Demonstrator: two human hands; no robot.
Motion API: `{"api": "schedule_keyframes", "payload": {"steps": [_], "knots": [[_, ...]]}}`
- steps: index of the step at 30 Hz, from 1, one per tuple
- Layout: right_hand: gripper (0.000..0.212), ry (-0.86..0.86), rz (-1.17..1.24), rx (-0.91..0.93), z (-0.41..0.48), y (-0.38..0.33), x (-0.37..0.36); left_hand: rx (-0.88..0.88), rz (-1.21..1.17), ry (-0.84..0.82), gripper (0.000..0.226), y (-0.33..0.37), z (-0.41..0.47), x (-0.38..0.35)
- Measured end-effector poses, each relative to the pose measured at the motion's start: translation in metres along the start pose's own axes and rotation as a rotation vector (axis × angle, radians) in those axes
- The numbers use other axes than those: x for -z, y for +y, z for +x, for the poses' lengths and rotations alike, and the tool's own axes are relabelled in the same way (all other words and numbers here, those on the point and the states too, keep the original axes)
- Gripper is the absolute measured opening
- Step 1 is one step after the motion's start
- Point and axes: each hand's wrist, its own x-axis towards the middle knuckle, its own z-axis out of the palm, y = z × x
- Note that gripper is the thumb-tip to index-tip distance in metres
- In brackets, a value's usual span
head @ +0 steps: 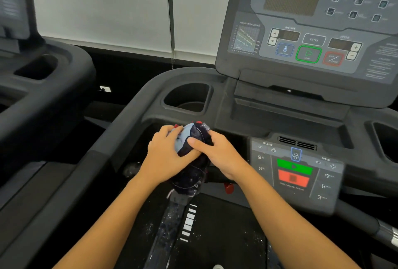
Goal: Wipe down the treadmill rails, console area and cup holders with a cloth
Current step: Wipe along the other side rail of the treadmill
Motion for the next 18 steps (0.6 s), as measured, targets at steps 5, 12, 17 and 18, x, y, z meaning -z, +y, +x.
{"api": "schedule_keyframes", "payload": {"steps": [5,12,17,18], "knots": [[0.025,0.070,-0.166,0.005,-0.005,0.020,0.001,0.177,-0.335,-0.091,0.059,-0.023,-0.014,0.001],[0.041,0.202,-0.659,0.018,-0.002,0.044,-0.013,0.184,-0.041,-0.107,0.056,-0.051,-0.017,-0.017],[0.058,0.291,-0.921,0.078,-0.003,0.048,-0.013,0.161,0.310,-0.092,0.063,-0.064,-0.028,-0.026],[0.061,0.315,-0.947,0.105,-0.004,0.049,-0.013,0.130,0.352,-0.079,0.068,-0.063,-0.030,-0.026]]}}
